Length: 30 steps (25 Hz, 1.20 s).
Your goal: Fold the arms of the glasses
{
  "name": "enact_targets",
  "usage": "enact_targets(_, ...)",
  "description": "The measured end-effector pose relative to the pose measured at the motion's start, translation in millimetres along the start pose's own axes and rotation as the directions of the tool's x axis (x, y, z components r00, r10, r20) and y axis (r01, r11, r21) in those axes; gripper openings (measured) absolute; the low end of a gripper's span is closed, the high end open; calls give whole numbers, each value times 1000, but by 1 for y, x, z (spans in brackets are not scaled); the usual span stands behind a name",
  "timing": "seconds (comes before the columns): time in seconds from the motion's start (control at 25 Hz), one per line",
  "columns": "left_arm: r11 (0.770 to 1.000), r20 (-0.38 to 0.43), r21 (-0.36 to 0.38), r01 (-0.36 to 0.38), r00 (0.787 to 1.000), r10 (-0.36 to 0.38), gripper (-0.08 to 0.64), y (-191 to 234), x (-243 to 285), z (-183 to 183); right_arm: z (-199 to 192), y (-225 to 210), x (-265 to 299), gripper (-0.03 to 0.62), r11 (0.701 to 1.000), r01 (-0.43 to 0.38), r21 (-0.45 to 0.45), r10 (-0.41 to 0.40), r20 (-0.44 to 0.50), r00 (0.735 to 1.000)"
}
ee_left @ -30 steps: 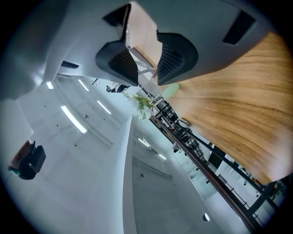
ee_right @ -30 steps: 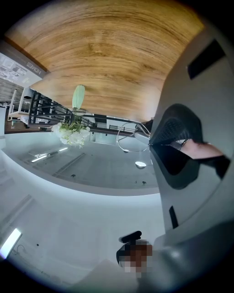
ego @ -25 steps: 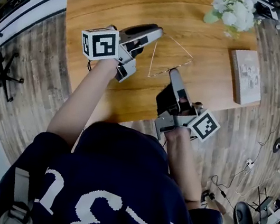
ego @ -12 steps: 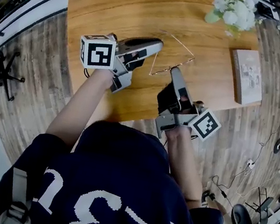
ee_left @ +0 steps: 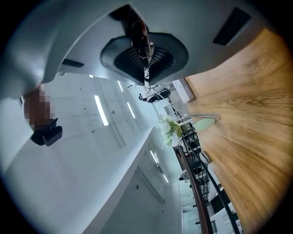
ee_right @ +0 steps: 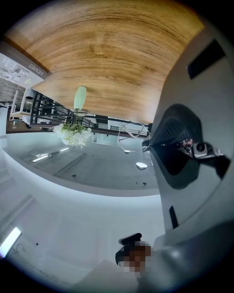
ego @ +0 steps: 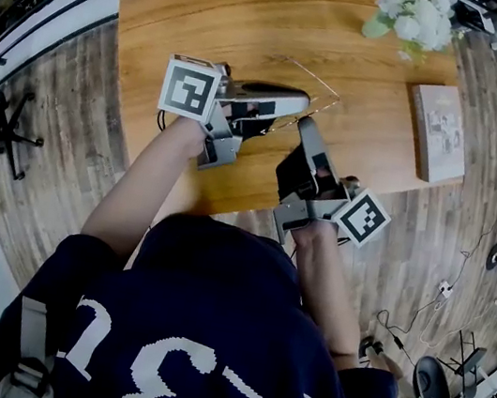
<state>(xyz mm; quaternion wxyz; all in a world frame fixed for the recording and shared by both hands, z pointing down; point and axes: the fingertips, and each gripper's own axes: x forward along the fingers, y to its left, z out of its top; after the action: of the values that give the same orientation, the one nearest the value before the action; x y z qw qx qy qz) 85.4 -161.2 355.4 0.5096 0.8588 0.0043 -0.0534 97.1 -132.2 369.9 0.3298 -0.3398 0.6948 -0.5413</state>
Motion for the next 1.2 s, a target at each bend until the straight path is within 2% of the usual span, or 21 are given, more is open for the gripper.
enact_targets(0.2,1000,-2,13,-19,1000,19,37,4,-4,-1,0,-2,-2,28,1000,3,3,-3,1,1000)
enact_targets(0.32,991,24,86,-103,995,102,37,13,-15,7,1,-1,-2,28,1000,-4,2,4,4,1000)
enact_targets(0.44,968,96,127,-216,974,205,88,29,-32,23,2,1,-2,28,1000,-10,-1,10,6,1000)
enact_targets(0.56,957,202,88,-276,946,254,155,42,-50,45,1,4,-1,28,1000,-18,2,18,3,1000)
enact_targets(0.68,961,278,41,-275,927,254,166,49,-59,64,0,6,-1,28,1000,-24,-2,24,-3,1000)
enact_targets(0.84,961,297,2,-278,918,265,166,60,-60,75,0,6,-1,28,1000,-25,0,25,-2,1000)
enact_targets(1.0,972,264,-17,-235,936,231,164,62,-52,71,0,6,-1,28,1000,-25,2,25,0,1000)
enact_targets(1.2,982,238,-34,-184,953,187,89,51,-51,57,5,6,-4,28,1000,-21,9,21,27,999)
